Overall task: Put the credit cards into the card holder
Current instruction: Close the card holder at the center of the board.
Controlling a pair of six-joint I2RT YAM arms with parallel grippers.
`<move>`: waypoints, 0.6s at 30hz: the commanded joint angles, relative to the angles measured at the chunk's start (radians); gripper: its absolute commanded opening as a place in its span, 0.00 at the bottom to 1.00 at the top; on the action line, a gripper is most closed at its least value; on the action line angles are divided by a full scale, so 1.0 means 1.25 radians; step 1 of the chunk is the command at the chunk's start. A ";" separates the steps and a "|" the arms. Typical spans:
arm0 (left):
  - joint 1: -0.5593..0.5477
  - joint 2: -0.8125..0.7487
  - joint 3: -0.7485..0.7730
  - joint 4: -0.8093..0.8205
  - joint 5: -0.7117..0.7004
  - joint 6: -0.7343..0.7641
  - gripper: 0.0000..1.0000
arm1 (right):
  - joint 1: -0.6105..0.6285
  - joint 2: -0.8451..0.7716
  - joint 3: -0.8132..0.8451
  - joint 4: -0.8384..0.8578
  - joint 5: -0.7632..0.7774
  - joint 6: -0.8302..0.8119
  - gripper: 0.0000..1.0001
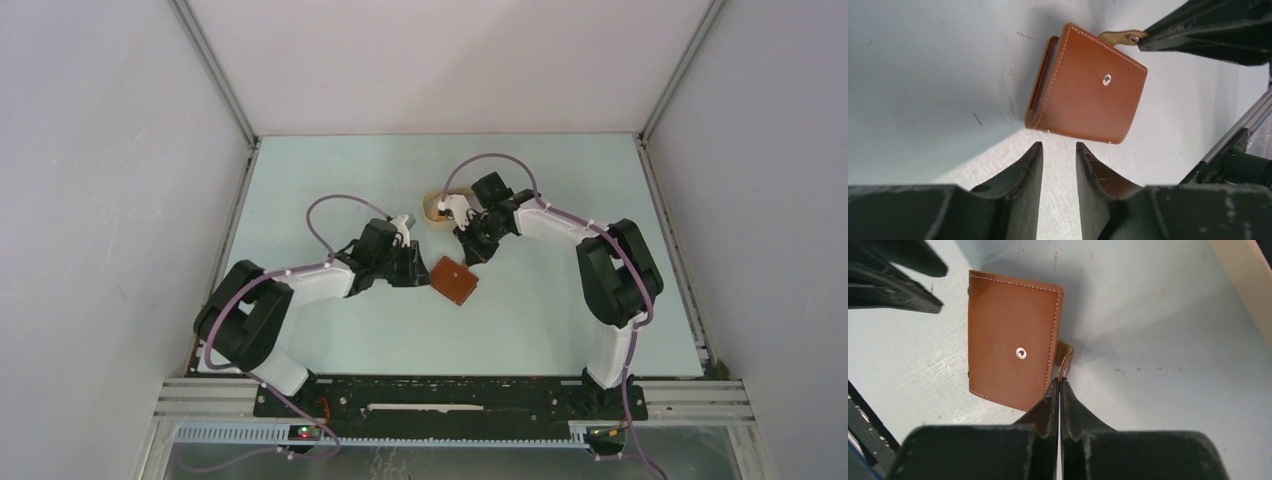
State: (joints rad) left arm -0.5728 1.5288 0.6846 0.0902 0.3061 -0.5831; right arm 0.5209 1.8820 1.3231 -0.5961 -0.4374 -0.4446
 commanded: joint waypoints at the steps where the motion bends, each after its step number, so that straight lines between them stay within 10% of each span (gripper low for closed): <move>1: 0.013 0.039 0.071 -0.001 0.017 0.075 0.37 | 0.012 -0.035 0.009 0.020 0.007 -0.083 0.00; 18: 0.032 0.105 0.084 0.001 0.023 0.063 0.38 | 0.067 -0.051 -0.037 0.038 0.037 -0.141 0.00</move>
State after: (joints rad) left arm -0.5457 1.6794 0.7677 0.0925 0.3489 -0.5304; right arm 0.5865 1.8748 1.2995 -0.5797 -0.4129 -0.6006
